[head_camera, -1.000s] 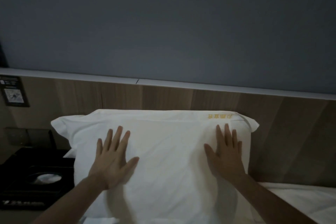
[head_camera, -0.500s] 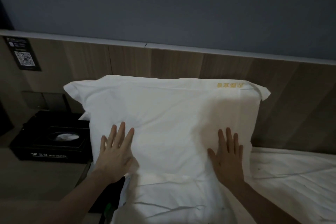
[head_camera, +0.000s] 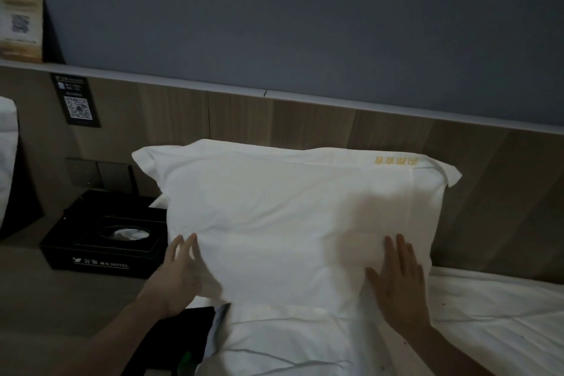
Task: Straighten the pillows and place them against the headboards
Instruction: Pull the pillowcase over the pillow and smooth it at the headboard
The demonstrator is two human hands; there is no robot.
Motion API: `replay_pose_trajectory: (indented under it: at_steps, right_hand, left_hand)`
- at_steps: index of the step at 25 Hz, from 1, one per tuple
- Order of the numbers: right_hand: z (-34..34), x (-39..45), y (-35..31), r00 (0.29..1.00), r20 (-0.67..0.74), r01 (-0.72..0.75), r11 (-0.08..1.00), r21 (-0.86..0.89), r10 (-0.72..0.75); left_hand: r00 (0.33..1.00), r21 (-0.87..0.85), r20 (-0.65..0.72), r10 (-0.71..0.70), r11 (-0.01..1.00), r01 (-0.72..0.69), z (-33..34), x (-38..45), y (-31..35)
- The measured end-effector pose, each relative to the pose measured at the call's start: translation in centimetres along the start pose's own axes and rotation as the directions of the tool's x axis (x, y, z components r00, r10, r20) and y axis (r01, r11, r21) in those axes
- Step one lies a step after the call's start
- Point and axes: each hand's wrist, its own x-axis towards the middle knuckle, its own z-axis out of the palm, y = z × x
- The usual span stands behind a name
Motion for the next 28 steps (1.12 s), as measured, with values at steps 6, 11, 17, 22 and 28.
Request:
replay_pose_trajectory:
  at_steps: [6, 11, 17, 22, 28]
  right_hand:
    - [-0.8, 0.9, 1.1, 0.848, 0.159, -0.514, 0.712, 0.478, 0.505]
    - [0.2, -0.2, -0.9, 0.793, 0.202, -0.582, 0.616, 0.531, 0.575]
    - [-0.1, 0.6, 1.1, 0.770, 0.365, -0.637, 0.668, 0.385, 0.523]
    - [0.1, 1.1, 0.8, 0.724, 0.401, -0.688, 0.624, 0.371, 0.561]
    - [0.7, -2.1, -0.1, 0.816, 0.255, -0.572, 0.663, 0.483, 0.518]
  left_hand:
    - [0.945, -0.538, -0.036, -0.326, 0.803, 0.257, -0.1, 5.1, -3.0]
    - [0.951, -0.549, -0.043, -0.305, 0.803, 0.232, 0.6, 6.7, -0.1]
    - [0.948, -0.458, -0.026, -0.318, 0.846, 0.271, -0.5, 4.7, 2.3]
    - [0.968, -0.273, -0.024, -0.249, 0.933, 0.233, 1.2, -1.5, 2.7]
    - [0.883, 0.013, 0.470, -0.010, 1.000, 0.004, 6.7, -6.3, 3.9]
